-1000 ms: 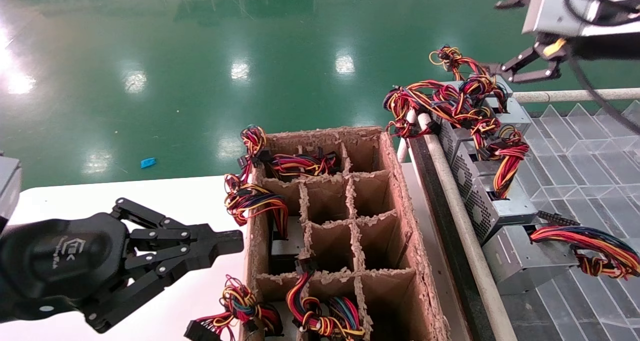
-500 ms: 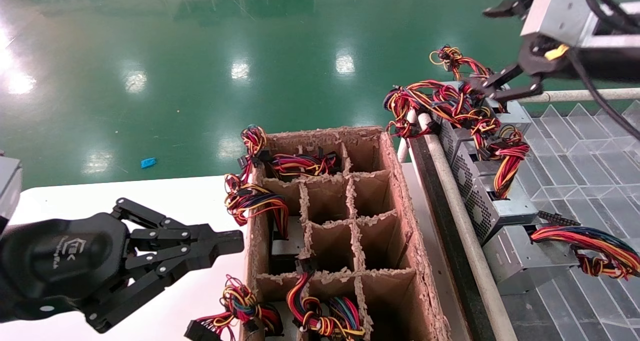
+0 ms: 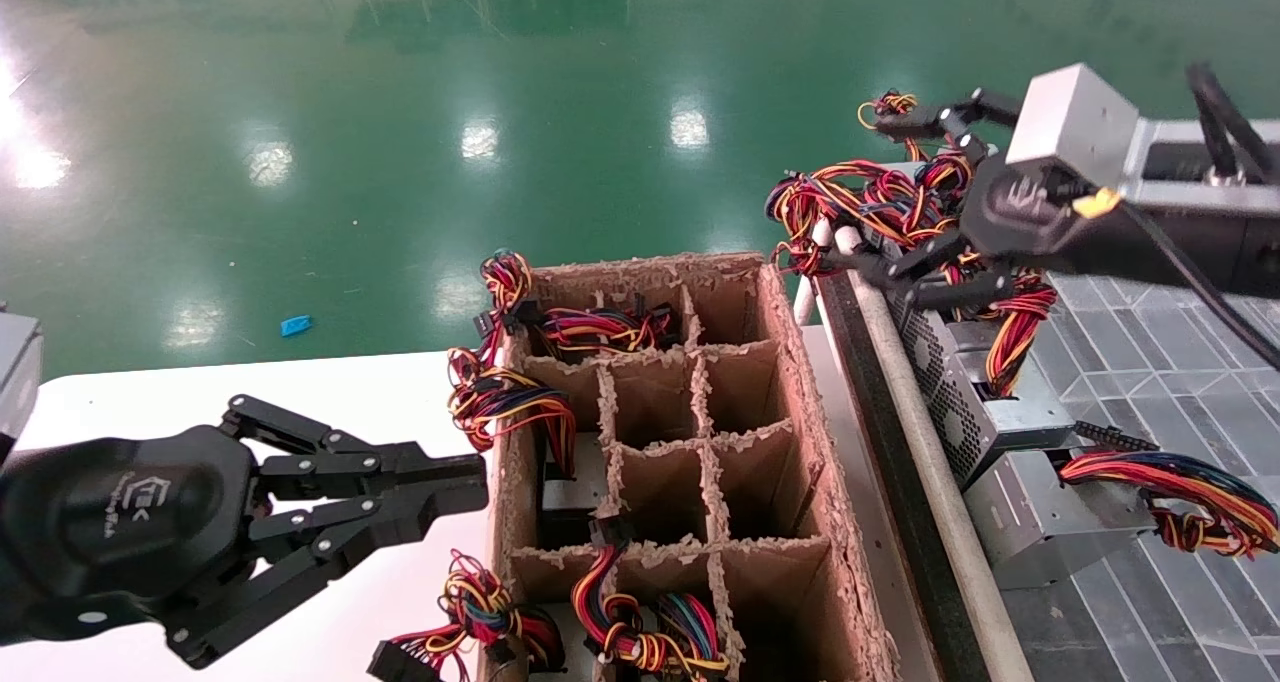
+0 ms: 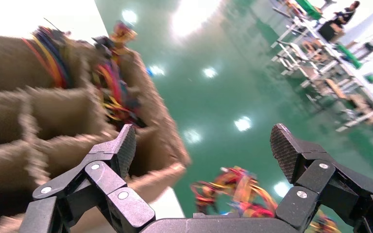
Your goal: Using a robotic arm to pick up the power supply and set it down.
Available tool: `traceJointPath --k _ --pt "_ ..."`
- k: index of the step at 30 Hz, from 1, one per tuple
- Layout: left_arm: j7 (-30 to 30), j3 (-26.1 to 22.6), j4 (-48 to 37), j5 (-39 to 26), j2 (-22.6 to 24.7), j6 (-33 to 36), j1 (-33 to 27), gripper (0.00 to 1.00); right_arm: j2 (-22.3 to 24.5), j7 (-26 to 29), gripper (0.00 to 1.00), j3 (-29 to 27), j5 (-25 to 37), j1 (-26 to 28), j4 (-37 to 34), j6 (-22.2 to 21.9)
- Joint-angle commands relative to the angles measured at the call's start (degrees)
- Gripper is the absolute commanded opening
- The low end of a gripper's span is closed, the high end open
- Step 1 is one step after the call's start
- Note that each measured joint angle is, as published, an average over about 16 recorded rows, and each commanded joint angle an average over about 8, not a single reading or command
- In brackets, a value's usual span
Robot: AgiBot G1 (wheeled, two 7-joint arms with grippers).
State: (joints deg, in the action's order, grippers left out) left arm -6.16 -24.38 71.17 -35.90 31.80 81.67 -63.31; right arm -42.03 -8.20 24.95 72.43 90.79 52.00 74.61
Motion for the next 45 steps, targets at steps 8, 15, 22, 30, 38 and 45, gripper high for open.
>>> traceJointPath --k 8,15,22,30,38,45 --pt "0.0 0.0 0.0 0.0 0.0 0.0 0.0 1.0 1.78 4.81 1.0 -2.27 -7.77 -7.42 5.48 2.81" --pt "0.0 0.0 0.0 0.0 0.0 0.0 0.0 1.0 3.18 8.58 1.0 -4.04 -13.85 -13.24 9.78 5.02" --pt "0.0 0.0 0.0 0.0 0.0 0.0 0.0 1.0 4.57 12.35 1.0 -5.82 -19.93 -19.05 14.07 7.22" --pt "0.0 0.0 0.0 0.0 0.0 0.0 0.0 1.0 6.17 16.68 1.0 -7.86 -26.91 -25.72 18.99 9.75" --pt "0.0 0.0 -0.01 0.01 -0.01 -0.01 0.01 1.0 7.28 19.46 1.0 -9.27 -31.78 -30.34 22.41 11.5" --pt "0.0 0.01 -0.01 0.01 -0.01 -0.02 0.02 1.0 7.35 19.43 1.0 -9.4 -32.0 -30.47 22.48 11.58"
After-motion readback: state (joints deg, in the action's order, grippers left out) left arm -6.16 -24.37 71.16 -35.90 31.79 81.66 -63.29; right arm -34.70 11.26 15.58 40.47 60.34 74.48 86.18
